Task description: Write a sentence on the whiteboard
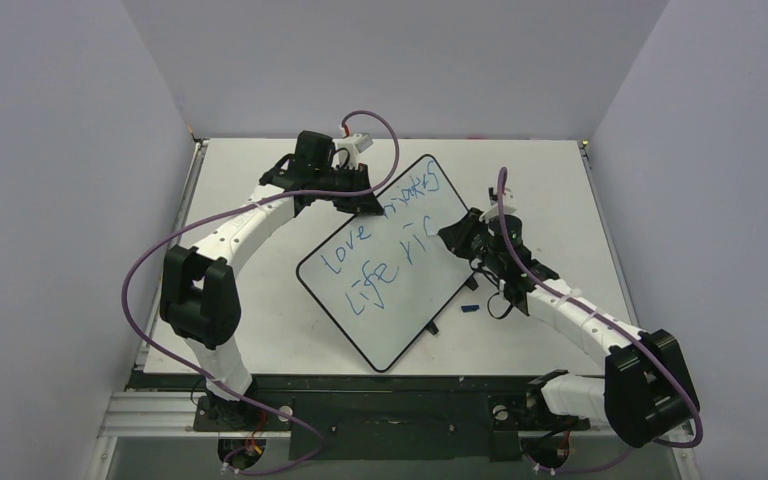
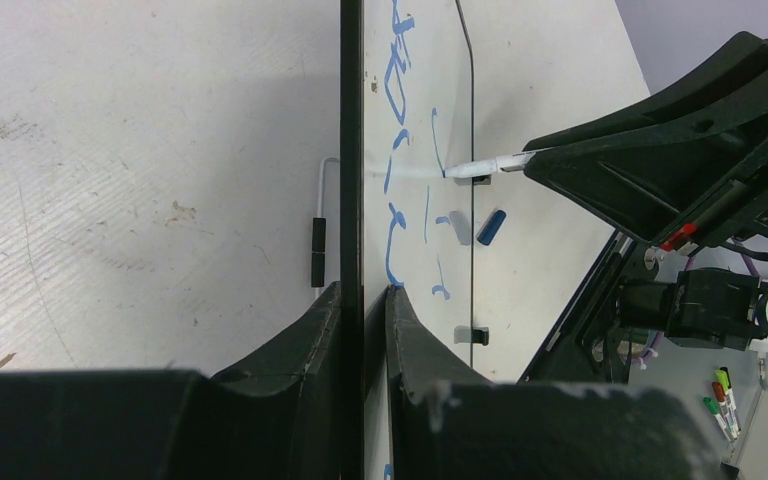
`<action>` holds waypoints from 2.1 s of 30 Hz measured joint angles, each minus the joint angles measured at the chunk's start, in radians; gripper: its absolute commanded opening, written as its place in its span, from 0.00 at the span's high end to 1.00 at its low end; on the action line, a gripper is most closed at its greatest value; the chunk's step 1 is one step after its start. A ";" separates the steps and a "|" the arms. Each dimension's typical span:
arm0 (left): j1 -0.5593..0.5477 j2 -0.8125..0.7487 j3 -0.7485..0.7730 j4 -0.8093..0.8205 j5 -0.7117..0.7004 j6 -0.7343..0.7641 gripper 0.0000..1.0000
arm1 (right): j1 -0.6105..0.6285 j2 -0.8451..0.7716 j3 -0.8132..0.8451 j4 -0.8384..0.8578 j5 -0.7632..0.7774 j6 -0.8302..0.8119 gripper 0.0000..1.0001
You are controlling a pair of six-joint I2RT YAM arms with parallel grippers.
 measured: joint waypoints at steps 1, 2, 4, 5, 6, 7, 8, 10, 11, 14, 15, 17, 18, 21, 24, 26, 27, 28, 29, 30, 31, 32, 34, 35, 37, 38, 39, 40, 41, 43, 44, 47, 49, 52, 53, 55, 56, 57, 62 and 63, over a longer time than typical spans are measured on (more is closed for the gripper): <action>0.000 0.000 0.000 0.000 0.000 0.000 1.00 | 0.000 -0.003 -0.004 -0.001 0.000 0.000 1.00; 0.000 0.000 0.000 0.000 0.000 0.000 1.00 | 0.000 -0.005 -0.005 -0.003 0.000 0.000 1.00; 0.000 0.000 0.000 0.000 0.000 0.000 1.00 | -0.001 -0.007 -0.007 -0.005 0.000 -0.002 1.00; 0.000 0.000 0.000 0.000 0.000 0.000 1.00 | -0.002 -0.008 -0.008 -0.006 0.000 -0.003 1.00; 0.000 0.000 0.000 0.000 0.000 0.000 1.00 | -0.003 -0.008 -0.008 -0.008 0.000 -0.005 1.00; 0.000 0.000 0.000 0.000 0.000 0.000 1.00 | -0.005 -0.008 -0.008 -0.011 0.000 -0.007 1.00; 0.000 0.000 0.000 0.000 0.000 0.000 1.00 | -0.009 -0.008 -0.007 -0.013 0.000 -0.008 1.00; 0.000 0.000 0.000 0.000 0.000 0.000 1.00 | -0.016 -0.008 -0.007 -0.018 0.000 -0.010 1.00; 0.000 0.000 0.000 0.000 0.000 0.000 1.00 | -0.019 -0.008 -0.007 -0.021 0.000 -0.011 1.00; 0.000 0.000 0.000 0.000 0.000 0.000 1.00 | -0.029 -0.008 -0.003 -0.035 0.001 -0.018 1.00; 0.000 0.000 0.000 0.000 0.000 0.000 1.00 | -0.032 -0.007 0.001 -0.042 0.001 -0.021 1.00; 0.000 0.000 0.000 0.001 0.000 0.000 1.00 | -0.039 -0.004 0.008 -0.053 0.002 -0.028 1.00; 0.000 0.000 0.000 0.002 0.000 0.000 1.00 | -0.042 -0.001 0.012 -0.057 0.002 -0.031 1.00; 0.000 0.000 0.000 0.002 0.000 0.000 1.00 | -0.049 0.009 0.028 -0.065 0.003 -0.035 1.00; 0.000 0.000 0.000 0.003 0.001 0.000 1.00 | -0.056 0.019 0.043 -0.071 0.006 -0.037 1.00; -0.001 0.000 0.000 0.003 0.002 0.000 1.00 | -0.060 0.024 0.051 -0.075 0.008 -0.037 1.00; -0.001 0.000 0.000 0.003 0.002 0.000 1.00 | -0.060 0.024 0.054 -0.081 0.008 -0.037 1.00; -0.001 0.000 0.000 0.004 0.002 0.000 1.00 | -0.060 0.024 0.056 -0.083 0.009 -0.038 1.00; -0.002 0.000 0.000 0.005 0.002 0.000 1.00 | -0.060 0.024 0.059 -0.086 0.009 -0.039 1.00; -0.002 0.000 0.000 0.005 0.002 0.000 1.00 | -0.060 0.024 0.060 -0.086 0.009 -0.041 1.00; -0.002 0.000 0.000 0.005 0.002 0.000 1.00 | -0.060 0.022 0.060 -0.087 0.009 -0.043 1.00; -0.002 0.000 0.000 0.006 0.002 0.000 1.00 | -0.060 0.020 0.060 -0.089 0.010 -0.045 1.00; -0.002 0.000 0.000 0.006 0.002 0.000 1.00 | -0.060 0.010 0.060 -0.093 0.010 -0.049 1.00; -0.002 0.000 0.000 0.006 0.002 0.000 1.00 | -0.060 0.002 0.060 -0.095 0.010 -0.052 1.00; -0.002 0.000 0.000 0.006 0.003 0.001 1.00 | -0.060 -0.019 0.060 -0.093 0.010 -0.053 1.00; -0.002 0.000 0.000 0.006 0.002 0.000 1.00 | -0.060 -0.031 0.061 -0.093 0.010 -0.054 1.00; -0.002 0.000 0.000 0.006 0.002 0.000 1.00 | -0.060 -0.039 0.064 -0.093 0.010 -0.056 1.00; -0.002 0.000 0.000 0.006 0.002 0.000 1.00 | -0.060 -0.042 0.069 -0.093 0.010 -0.056 1.00; -0.002 0.000 0.000 0.006 0.002 0.000 1.00 | -0.060 -0.043 0.079 -0.093 0.011 -0.056 1.00; -0.002 0.000 0.000 0.006 0.003 0.000 1.00 | -0.060 -0.041 0.099 -0.092 0.011 -0.056 1.00; -0.002 0.000 0.000 0.006 0.002 0.000 1.00 | -0.060 -0.039 0.109 -0.092 0.011 -0.056 1.00; -0.002 0.000 0.000 0.006 0.002 0.001 1.00 | -0.060 -0.010 0.151 -0.082 0.013 -0.055 1.00; -0.002 0.000 0.000 0.006 0.002 0.001 1.00 | -0.060 0.019 0.179 -0.079 0.016 -0.053 1.00; -0.002 0.000 0.000 0.006 0.003 0.001 1.00 | -0.060 0.056 0.210 -0.077 0.020 -0.051 1.00; -0.002 0.000 0.000 0.006 0.002 0.001 1.00 | -0.060 0.069 0.220 -0.077 0.023 -0.048 1.00; -0.002 0.000 0.000 0.006 0.003 0.001 1.00 | -0.060 0.091 0.235 -0.077 0.026 -0.045 1.00; -0.002 0.000 0.000 0.006 0.003 0.001 1.00 | -0.060 0.101 0.241 -0.077 0.027 -0.043 1.00; -0.002 0.000 0.000 0.006 0.002 0.001 1.00 | -0.060 0.109 0.245 -0.077 0.028 -0.040 1.00; -0.002 0.000 0.000 0.006 0.002 0.002 1.00 | -0.060 0.142 0.257 -0.069 0.031 -0.033 1.00; -0.002 0.000 0.000 0.006 0.002 0.002 1.00 | -0.060 0.149 0.257 -0.069 0.031 -0.033 1.00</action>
